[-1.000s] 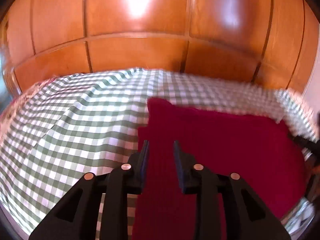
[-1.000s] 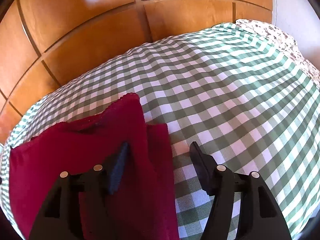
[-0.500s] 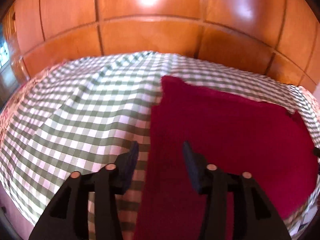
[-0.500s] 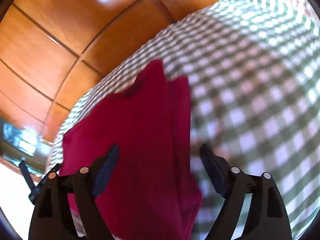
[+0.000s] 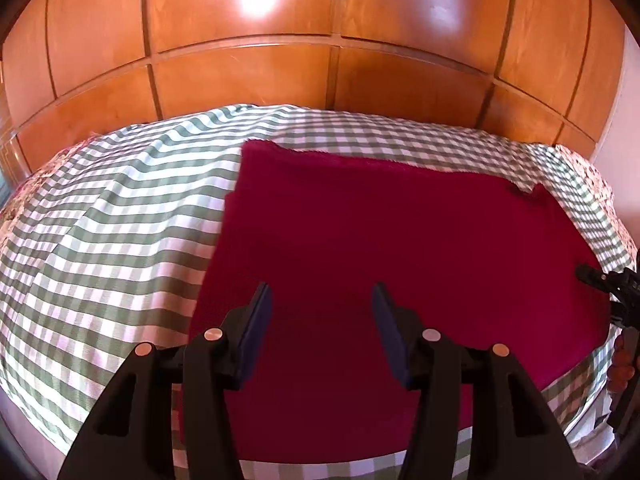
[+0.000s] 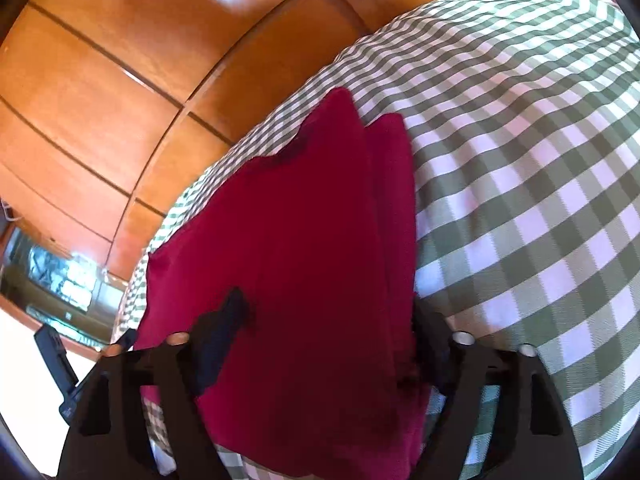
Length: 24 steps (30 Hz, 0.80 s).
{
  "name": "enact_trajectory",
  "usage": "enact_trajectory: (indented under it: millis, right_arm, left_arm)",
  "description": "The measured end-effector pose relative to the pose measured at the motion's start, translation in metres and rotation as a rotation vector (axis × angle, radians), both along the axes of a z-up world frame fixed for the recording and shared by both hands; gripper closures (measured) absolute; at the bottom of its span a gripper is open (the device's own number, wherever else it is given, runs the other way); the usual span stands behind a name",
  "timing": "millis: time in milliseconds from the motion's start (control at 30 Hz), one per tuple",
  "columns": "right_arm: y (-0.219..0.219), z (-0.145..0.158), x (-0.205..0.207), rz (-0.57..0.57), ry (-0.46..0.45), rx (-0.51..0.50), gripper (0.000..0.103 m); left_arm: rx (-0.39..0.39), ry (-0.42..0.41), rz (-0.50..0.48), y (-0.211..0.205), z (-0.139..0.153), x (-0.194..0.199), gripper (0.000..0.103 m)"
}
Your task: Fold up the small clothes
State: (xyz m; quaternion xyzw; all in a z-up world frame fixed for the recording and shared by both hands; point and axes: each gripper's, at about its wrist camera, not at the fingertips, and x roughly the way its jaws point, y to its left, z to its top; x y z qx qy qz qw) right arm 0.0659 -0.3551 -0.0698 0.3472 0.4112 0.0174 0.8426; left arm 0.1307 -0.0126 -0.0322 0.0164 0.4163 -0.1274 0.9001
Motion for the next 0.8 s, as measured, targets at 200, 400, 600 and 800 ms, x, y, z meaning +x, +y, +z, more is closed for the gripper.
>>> enact_trajectory:
  millis: [200,400,600,800]
  right_arm:
    - [0.001,-0.002,0.000,0.016,-0.005,0.000,0.051]
    - [0.006,0.003,0.003,0.029,-0.004,0.016,0.066]
    - [0.014,0.022,0.006,0.042,-0.027,0.022,0.069]
    - [0.042,0.059,0.021,0.100,-0.082,-0.007,0.070]
  left_arm:
    - [0.020,0.019,-0.001,-0.008,-0.005,-0.002,0.053]
    - [0.036,0.043,-0.010,-0.011,-0.013,0.004,0.053]
    - [-0.007,0.076,-0.020,-0.005,-0.017,0.011,0.053]
    - [-0.140,0.129,-0.055,0.017,-0.013,0.019,0.058]
